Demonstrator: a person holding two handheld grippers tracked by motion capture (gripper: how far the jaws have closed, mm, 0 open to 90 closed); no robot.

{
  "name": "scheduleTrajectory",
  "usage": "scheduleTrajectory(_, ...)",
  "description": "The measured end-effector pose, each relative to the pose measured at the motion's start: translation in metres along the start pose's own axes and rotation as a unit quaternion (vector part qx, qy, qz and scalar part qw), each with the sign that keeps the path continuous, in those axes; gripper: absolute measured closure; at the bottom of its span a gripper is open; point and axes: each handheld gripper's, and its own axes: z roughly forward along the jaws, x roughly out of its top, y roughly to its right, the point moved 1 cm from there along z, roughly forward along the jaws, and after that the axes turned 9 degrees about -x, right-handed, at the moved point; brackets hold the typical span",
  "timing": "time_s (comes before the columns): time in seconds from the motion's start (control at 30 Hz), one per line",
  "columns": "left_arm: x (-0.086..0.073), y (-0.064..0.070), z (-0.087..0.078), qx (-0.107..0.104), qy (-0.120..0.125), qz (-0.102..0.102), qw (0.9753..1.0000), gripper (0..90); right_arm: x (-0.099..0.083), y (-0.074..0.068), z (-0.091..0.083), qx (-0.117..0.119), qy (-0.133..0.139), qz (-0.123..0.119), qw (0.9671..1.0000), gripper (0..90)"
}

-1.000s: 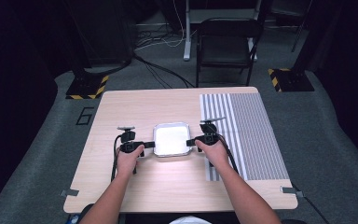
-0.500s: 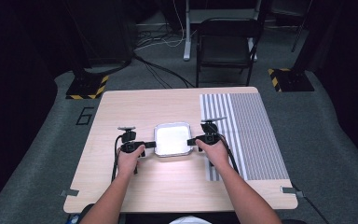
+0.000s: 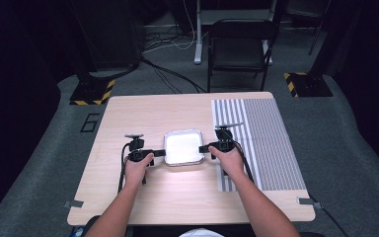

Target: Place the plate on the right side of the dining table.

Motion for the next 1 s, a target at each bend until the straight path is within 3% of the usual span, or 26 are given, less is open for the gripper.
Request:
scheduleTrajectory(0.4, 0.0, 0.0, 0.0, -0.001, 0.002, -0.006, 1.0, 78.8, -0.001, 0.007, 0.006, 0.018, -0.011, 0.027, 0.9994, 66.5)
scheduleTrajectory(0.57, 0.0, 0.001, 0.001, 0.001, 0.0, 0.0, 1.0, 78.6, 0.0, 0.008, 0.005, 0.018, -0.006, 0.032, 0.9993, 66.5)
scheduleTrajectory(0.8, -0.001, 0.003, 0.004, -0.011, -0.005, -0.001, 0.9999, 78.7, 0.002, 0.008, -0.003, 0.027, 0.006, 0.038, 0.9989, 67.4)
scheduleTrajectory(1.0, -0.002, 0.007, 0.01, -0.007, -0.008, 0.012, 0.9999, 78.7, 0.001, 0.007, -0.006, 0.003, 0.012, 0.019, 0.9997, 66.8)
